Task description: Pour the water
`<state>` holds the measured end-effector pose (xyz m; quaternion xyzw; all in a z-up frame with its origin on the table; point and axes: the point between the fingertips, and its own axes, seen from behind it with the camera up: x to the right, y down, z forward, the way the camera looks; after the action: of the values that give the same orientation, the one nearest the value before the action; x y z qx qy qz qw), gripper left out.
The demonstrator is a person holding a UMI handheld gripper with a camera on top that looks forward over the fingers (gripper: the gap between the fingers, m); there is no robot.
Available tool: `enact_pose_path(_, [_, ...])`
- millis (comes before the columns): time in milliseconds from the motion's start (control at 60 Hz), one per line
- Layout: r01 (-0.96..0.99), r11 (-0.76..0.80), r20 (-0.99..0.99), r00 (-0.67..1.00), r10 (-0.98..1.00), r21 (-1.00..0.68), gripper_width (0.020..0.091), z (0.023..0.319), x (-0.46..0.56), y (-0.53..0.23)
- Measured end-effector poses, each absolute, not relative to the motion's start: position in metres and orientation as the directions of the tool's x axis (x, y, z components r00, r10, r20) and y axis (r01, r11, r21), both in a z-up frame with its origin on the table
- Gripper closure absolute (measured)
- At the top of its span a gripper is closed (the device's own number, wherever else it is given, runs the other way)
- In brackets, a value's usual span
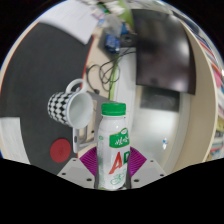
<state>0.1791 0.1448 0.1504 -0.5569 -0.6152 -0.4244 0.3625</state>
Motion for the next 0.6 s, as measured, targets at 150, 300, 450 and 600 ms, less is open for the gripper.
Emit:
enact_pose_path(150, [0.909,-0.129,0.839,0.415,0.352,-0.396,0.0743,0.180,0.176,0.130])
enact_pose_path(300, [0.621,-0.200,0.564,0.778,0.277,-0.758,0.0740,0.190,0.186,0.127])
enact_pose_path(450, [0.301,-0.229,0.258,0.945,0.200,-0.926,0.0741,0.172,0.199,0.132])
enact_pose_path(600, [0.121,-0.238,0.090,0.987,0.136,-0.964,0.0742,0.144,0.209,0.148])
